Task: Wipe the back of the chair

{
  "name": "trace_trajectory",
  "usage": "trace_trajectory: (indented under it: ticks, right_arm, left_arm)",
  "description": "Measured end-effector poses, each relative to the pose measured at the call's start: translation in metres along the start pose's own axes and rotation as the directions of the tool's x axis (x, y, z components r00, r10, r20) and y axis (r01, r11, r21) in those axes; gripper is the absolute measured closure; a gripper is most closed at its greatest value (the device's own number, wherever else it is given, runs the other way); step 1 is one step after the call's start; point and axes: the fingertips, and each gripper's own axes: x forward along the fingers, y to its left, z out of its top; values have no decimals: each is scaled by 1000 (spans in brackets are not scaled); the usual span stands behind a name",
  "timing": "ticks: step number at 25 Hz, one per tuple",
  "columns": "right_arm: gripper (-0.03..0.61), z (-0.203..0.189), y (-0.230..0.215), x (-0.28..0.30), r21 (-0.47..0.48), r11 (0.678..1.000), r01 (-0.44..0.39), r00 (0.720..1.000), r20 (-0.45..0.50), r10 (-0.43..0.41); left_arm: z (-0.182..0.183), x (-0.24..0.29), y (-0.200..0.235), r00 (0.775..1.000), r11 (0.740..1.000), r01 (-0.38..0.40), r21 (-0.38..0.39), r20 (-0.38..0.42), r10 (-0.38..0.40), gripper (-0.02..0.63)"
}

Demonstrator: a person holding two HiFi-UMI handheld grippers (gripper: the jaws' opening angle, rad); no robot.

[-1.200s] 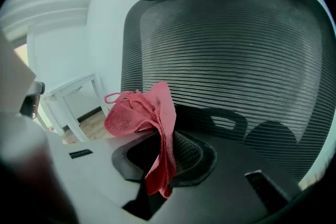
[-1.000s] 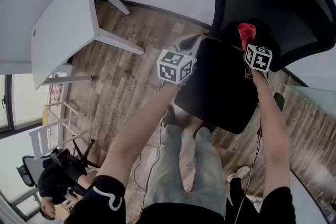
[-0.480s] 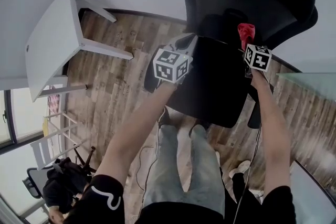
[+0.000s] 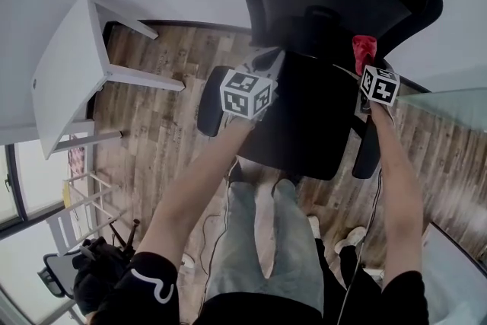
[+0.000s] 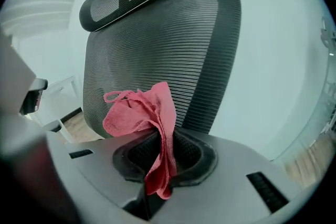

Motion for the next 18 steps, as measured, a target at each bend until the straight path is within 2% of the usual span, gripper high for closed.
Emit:
trace_trajectory:
  ticks: [7, 12, 14, 18]
  right_arm:
    - [506, -12, -38, -24, 79, 994, 80, 997, -4, -79]
    - [506, -17, -49, -48, 117, 986, 122, 992, 7, -124]
    - [506, -19, -45, -57, 134, 984, 117, 993, 17, -121]
    - [506, -26, -26, -74, 141, 989, 54, 998, 33, -59]
  left_arm:
    - [-8, 3, -16, 999, 999, 38, 18, -19, -37, 589]
    - [-7, -5, -20, 998, 997, 62, 35, -28, -61, 589]
    - [-6, -12, -18, 997, 997, 68, 40, -26, -67, 589]
    - [-3, -26, -14, 997, 996, 78, 45, -27, -77, 589]
